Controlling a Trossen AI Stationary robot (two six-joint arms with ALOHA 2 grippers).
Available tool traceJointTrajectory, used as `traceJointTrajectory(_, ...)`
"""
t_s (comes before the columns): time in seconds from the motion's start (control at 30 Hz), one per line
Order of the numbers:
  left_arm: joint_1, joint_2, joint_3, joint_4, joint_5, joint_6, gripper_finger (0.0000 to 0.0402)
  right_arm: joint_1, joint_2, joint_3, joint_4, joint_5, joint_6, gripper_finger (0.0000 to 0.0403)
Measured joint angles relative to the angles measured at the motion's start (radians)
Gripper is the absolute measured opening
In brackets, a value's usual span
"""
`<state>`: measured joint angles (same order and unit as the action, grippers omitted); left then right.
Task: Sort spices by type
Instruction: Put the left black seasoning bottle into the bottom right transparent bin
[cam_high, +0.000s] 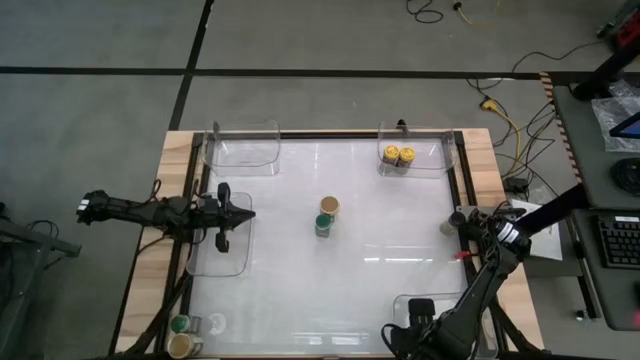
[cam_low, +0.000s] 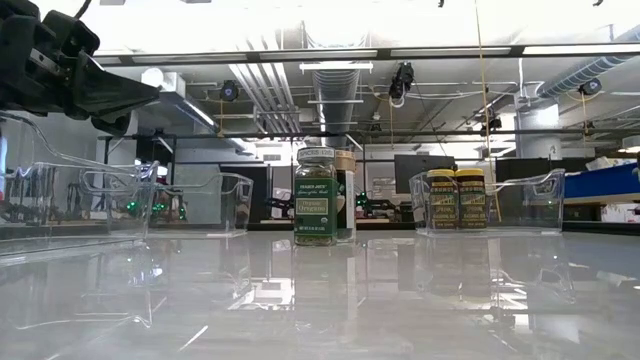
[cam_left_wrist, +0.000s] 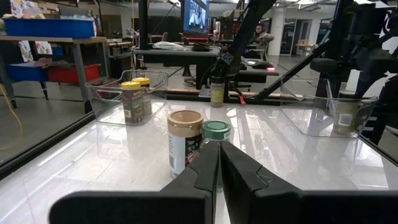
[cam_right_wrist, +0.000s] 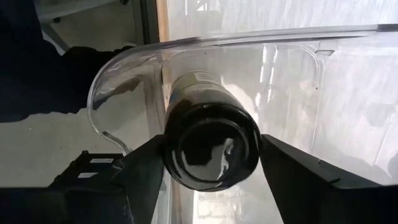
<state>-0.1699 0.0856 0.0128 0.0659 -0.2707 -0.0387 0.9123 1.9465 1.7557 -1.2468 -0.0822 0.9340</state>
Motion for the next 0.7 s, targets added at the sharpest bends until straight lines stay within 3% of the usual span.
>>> traceJointTrajectory(0.7, 0.000, 0.000, 0.000, 0.000, 0.000, 0.000, 0.0001, 0.000, 0.000, 0.000, 0.004, 0.015, 0.010, 0.0297)
